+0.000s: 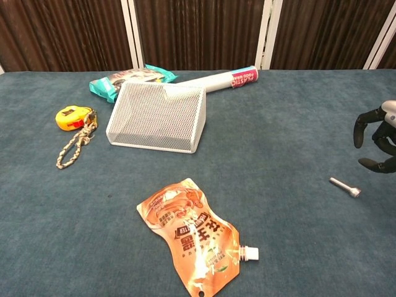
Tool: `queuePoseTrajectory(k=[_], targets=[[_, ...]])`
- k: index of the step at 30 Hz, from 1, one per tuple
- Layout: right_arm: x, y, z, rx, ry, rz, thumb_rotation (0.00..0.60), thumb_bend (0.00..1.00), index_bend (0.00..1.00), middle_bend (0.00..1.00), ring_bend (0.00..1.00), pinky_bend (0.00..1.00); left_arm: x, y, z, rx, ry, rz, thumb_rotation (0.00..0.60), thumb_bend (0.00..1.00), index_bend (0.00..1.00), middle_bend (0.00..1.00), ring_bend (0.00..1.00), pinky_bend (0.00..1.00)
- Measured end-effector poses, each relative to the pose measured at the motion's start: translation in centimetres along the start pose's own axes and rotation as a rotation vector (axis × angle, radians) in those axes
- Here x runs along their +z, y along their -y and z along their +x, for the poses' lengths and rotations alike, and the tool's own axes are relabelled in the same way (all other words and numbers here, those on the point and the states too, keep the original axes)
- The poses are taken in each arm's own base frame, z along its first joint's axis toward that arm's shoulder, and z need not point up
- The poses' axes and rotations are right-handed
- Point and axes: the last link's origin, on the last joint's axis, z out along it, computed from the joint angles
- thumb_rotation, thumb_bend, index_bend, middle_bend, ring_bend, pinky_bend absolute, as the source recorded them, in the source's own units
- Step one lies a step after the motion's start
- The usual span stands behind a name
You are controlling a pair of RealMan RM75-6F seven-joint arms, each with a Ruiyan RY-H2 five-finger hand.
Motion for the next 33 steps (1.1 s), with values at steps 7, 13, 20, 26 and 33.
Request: queuePoseTrajectory(k=[7,13,20,26,33], targets=[[0.6,0.0,-0.9,0.031,0.059,-0.041,0.600,0.42,0.60,0.98,0.94,1.00,0.0,0.0,-0.1,0.001,0.009,0.003,0.600,0.46,0.14,0.03,0.07,0.36],[0.6,0.2,-1.9,0.053,0.110,-0.049,0.600,0.42,0.59,0.98,0.94,1.00,0.0,0.0,-0.2,0.002,0.013,-0.001,0.600,0.46,0.14,0.03,0.07,0.36],[0.2,0.3,-2.6,0.065,0.140,-0.055,0.600,0.42,0.58,0.98,0.94,1.00,0.0,0.0,-0.2,0.003,0.018,-0.002,0.600,0.46,0.14,0.03,0.07,0.36],[0.2,0.3,-2.9,0.065,0.154,-0.058,0.600,0.42,0.58,0.98,0.94,1.00,0.0,-0.2,-0.3,0.006,0.020,-0.007,0.600,0.46,0.14,0.03,0.07,0.36],[0.3,0.3,-3.3,0.061,0.173,-0.066,0.600,0.42,0.57,0.98,0.94,1.00,0.0,-0.2,-0.2,0.007,0.022,-0.009,0.600,0.46,0.14,0.03,0.07,0.36]])
